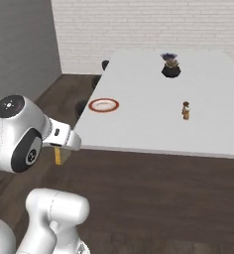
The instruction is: Start the toaster. Once the lever pops up, take the bread to the plate on the dining counter.
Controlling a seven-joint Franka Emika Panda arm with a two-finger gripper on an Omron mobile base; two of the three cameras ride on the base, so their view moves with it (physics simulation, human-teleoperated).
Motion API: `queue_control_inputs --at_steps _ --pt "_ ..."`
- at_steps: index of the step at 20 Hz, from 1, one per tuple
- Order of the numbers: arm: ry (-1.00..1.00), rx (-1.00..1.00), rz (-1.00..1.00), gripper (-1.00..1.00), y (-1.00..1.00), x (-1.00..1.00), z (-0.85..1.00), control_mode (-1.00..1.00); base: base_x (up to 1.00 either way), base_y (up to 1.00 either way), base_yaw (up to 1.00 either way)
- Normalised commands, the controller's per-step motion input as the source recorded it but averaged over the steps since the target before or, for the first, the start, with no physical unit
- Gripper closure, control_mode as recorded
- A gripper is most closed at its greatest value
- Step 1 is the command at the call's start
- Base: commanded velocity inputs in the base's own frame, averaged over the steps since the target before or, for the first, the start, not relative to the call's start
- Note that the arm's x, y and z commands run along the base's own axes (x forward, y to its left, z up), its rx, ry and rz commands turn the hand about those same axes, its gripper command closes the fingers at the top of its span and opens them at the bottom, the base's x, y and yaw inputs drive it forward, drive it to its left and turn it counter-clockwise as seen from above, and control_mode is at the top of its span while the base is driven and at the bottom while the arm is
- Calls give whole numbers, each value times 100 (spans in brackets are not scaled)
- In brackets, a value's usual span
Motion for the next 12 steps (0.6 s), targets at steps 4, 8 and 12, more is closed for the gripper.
queue_control_inputs --at_steps 4,8,12 --pt "0 0 0 100 0 0 0 100 28 100 -40" --pt "0 0 0 100 0 0 0 100 25 98 -39" --pt "0 0 0 100 0 0 0 100 46 48 -14"
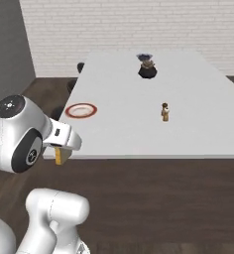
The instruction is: Start the toaster. Once the lever pops up, take the bread to the plate on the dining counter.
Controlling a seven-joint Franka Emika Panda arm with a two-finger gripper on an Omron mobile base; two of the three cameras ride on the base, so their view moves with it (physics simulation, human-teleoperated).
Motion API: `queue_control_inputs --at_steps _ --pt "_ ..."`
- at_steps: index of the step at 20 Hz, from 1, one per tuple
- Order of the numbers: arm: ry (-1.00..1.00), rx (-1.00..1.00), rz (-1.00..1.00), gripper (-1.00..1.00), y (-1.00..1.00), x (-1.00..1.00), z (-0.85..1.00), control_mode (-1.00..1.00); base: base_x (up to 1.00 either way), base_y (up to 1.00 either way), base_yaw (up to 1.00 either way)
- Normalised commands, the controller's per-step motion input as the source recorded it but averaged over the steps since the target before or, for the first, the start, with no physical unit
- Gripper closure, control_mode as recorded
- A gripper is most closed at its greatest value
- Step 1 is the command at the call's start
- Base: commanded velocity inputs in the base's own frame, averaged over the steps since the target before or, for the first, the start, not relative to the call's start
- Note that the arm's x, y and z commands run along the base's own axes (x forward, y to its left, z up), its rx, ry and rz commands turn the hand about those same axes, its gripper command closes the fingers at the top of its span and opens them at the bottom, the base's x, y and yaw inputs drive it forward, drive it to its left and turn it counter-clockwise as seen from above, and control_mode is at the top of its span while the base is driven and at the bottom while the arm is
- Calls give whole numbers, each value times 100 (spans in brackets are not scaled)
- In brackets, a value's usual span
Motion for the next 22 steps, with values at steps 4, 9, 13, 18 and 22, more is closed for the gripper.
queue_control_inputs --at_steps 4,9,13,18,22 --pt "0 0 0 100 0 0 0 100 53 18 0" --pt "0 0 0 100 0 0 0 100 46 36 1" --pt "0 0 0 100 0 0 0 100 0 91 0" --pt "0 0 0 100 0 0 0 100 0 100 0" --pt "0 0 0 100 0 0 0 100 18 100 0"
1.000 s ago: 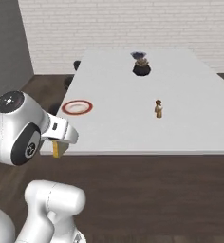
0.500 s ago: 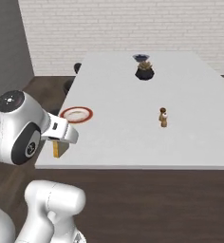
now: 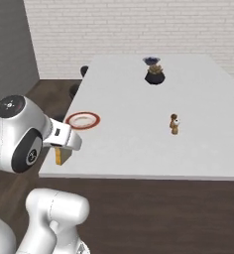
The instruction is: Start the toaster. Once the lever pops up, take the bread to the plate on the dining counter.
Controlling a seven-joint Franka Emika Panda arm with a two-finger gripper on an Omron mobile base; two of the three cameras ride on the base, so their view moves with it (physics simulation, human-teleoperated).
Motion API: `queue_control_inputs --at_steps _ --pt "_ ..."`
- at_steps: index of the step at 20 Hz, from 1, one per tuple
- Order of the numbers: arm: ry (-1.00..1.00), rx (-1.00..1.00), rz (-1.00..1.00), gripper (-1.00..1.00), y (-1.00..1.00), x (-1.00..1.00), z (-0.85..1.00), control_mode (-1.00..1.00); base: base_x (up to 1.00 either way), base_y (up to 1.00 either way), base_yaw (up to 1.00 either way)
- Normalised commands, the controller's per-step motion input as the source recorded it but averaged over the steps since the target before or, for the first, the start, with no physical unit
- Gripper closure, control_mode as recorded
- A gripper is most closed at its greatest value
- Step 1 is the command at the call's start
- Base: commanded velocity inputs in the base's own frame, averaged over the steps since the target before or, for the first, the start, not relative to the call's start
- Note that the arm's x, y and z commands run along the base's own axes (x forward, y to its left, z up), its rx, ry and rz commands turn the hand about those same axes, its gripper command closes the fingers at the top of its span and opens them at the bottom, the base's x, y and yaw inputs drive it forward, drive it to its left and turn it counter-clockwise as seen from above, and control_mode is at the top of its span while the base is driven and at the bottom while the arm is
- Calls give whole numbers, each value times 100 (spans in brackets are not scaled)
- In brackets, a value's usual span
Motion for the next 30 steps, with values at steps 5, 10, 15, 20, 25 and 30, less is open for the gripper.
queue_control_inputs --at_steps 5,10,15,20,25,30 --pt "0 0 0 100 0 0 0 100 32 81 1" --pt "0 0 0 100 0 0 0 100 24 -7 2" --pt "0 0 0 100 0 0 0 100 19 27 0" --pt "0 0 0 100 0 0 0 100 0 100 0" --pt "0 0 0 100 0 0 0 100 14 87 0" --pt "0 0 0 100 0 0 0 100 12 76 0"
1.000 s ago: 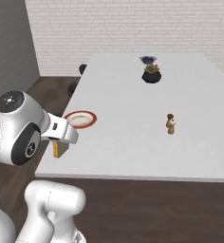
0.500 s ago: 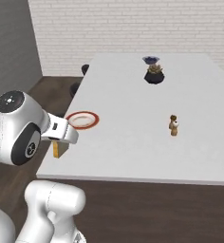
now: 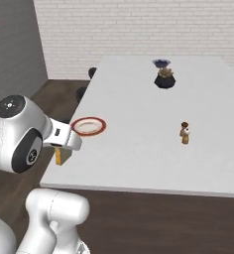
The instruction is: Start the toaster. Once the lever pops up, take the bread to the plate on the dining counter.
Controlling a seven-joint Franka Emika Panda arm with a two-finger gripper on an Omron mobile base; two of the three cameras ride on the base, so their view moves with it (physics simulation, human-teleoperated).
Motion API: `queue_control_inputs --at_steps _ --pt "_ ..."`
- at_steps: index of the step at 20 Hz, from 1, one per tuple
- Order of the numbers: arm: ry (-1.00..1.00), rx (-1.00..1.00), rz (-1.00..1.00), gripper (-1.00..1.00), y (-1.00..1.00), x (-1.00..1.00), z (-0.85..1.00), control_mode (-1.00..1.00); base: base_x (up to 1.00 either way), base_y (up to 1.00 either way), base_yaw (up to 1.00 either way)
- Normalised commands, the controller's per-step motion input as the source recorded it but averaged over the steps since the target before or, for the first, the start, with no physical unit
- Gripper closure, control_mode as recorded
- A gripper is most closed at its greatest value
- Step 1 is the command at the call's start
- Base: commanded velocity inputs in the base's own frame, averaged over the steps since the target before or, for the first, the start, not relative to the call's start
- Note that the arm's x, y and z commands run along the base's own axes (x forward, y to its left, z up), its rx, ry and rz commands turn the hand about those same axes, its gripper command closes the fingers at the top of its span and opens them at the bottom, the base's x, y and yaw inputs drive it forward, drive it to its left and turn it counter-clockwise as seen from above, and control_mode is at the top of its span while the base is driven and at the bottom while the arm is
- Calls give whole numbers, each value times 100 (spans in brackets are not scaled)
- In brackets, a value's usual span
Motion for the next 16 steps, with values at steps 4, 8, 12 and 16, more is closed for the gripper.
queue_control_inputs --at_steps 4,8,12,16 --pt "0 0 0 100 0 0 0 100 34 -22 4" --pt "0 0 0 100 0 0 0 100 21 -51 7" --pt "0 0 0 100 0 0 0 100 34 -7 0" --pt "0 0 0 100 0 0 0 100 21 17 0"
